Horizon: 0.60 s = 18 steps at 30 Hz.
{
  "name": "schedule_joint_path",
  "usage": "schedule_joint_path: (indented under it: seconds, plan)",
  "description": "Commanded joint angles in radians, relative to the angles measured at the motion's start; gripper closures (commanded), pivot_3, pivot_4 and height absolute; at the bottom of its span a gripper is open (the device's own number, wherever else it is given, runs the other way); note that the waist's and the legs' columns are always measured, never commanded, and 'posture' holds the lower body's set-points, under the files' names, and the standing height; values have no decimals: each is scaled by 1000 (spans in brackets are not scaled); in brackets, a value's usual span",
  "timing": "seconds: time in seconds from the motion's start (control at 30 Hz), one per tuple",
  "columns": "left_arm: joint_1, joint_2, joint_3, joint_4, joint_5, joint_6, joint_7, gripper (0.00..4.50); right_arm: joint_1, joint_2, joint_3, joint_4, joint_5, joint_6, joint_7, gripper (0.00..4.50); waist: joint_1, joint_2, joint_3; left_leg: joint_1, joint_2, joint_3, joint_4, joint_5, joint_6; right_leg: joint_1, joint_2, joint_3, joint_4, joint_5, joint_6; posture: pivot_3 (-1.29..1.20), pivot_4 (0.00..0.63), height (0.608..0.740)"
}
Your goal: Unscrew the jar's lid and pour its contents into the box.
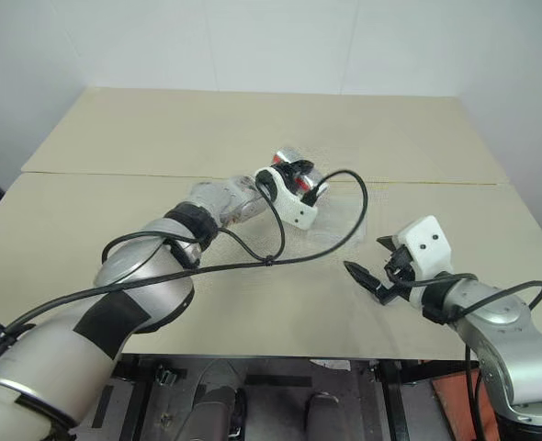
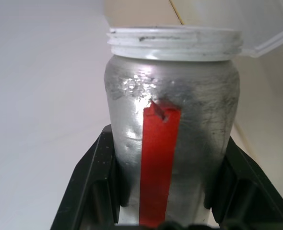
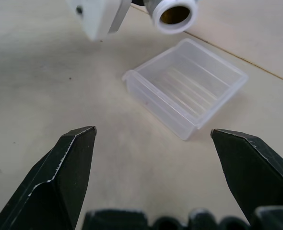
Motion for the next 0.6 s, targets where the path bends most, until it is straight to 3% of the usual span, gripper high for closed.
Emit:
schedule_joint_path:
  seconds: [0.03, 0.43, 0.5, 0.6]
  plan:
    - [-55, -19, -88, 6, 110, 24, 100, 2557, 14, -9, -59, -56, 23, 7, -13, 56, 1, 0, 0, 0, 0, 0, 0, 0, 0, 0, 0, 0, 0, 0, 0, 0, 150, 740]
    - [-78, -17, -69, 19, 126, 40, 89, 2557, 33, -20, -44, -64, 18, 5, -39, 56, -1, 0, 0, 0, 0, 0, 0, 0, 0, -1, 0, 0, 1, 0, 0, 0, 150, 740]
    - [-68, -13, -15, 19, 77, 31, 60, 2557, 32, -26, -31, -57, 7, 2, -42, 56, -1, 0, 0, 0, 0, 0, 0, 0, 0, -1, 0, 0, 1, 0, 0, 0, 150, 740]
    - [-23, -23, 237, 16, -174, 16, -161, 2557, 27, -25, -7, -40, -10, -5, -50, 56, -2, 0, 0, 0, 0, 0, 1, 0, 0, -1, 0, 0, 2, 0, 0, 0, 150, 740]
